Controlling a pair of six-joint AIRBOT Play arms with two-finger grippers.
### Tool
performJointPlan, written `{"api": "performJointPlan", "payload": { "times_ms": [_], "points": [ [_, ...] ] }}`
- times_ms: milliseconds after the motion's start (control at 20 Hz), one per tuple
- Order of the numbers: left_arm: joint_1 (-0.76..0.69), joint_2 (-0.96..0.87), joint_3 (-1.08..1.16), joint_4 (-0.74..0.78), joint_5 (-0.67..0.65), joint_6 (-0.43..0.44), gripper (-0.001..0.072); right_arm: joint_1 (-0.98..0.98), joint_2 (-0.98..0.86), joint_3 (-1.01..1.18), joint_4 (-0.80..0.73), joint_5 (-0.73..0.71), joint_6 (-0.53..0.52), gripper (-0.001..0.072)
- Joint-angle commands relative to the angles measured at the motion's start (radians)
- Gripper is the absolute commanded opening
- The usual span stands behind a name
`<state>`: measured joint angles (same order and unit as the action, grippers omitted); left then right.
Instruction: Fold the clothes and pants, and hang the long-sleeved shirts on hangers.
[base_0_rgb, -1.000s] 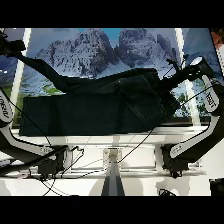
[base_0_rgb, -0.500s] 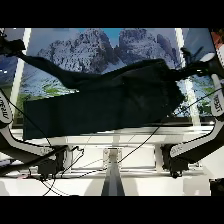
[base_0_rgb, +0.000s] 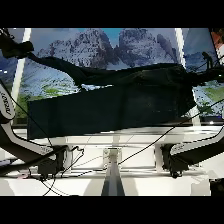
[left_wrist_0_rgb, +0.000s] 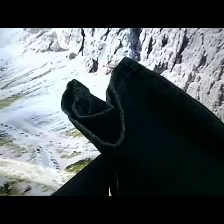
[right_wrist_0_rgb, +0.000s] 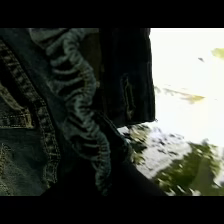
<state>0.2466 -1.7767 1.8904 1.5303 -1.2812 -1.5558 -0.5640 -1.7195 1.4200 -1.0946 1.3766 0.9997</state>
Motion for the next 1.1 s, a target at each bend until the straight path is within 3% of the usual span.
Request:
{"api": "performJointPlan", "payload": {
  "times_ms": [0, 150, 300, 350, 400, 450, 550, 850, 1050],
  "points": [
    [-0.002, -0.05, 0.0, -0.024, -0.004, 0.0, 0.0026, -0.022, 0.002, 0.0, -0.023, -0.013, 0.004, 0.0046],
    [-0.025, -0.105, -0.002, -0.119, -0.012, 0.0, 0.0025, -0.02, 0.002, 0.0, 0.02, -0.029, 0.004, 0.0046],
    [-0.045, -0.176, -0.002, -0.094, -0.09, 0.0, 0.0028, -0.02, 0.002, 0.0, 0.023, -0.027, 0.003, 0.0046],
    [-0.045, -0.196, -0.002, -0.091, -0.123, 0.005, 0.0147, -0.02, 0.002, 0.0, 0.021, -0.027, 0.003, 0.0046],
    [-0.043, -0.213, -0.002, -0.091, -0.171, 0.04, 0.052, -0.02, 0.002, 0.0, 0.021, -0.027, 0.003, 0.0046],
    [-0.043, -0.224, -0.002, -0.087, -0.213, 0.077, 0.0699, -0.02, 0.002, 0.0, 0.021, -0.027, 0.003, 0.0046],
    [-0.043, -0.231, -0.002, -0.014, -0.273, 0.135, 0.0691, -0.02, 0.002, 0.0, 0.021, -0.027, 0.003, 0.0046],
    [-0.033, -0.229, 0.097, 0.033, -0.212, 0.128, 0.0692, -0.02, 0.002, 0.0, 0.021, -0.028, 0.003, 0.0046],
    [-0.033, -0.217, 0.169, 0.032, -0.075, -0.023, 0.0691, -0.02, 0.002, 0.0, 0.021, -0.035, 0.003, 0.0046]
  ]
}}
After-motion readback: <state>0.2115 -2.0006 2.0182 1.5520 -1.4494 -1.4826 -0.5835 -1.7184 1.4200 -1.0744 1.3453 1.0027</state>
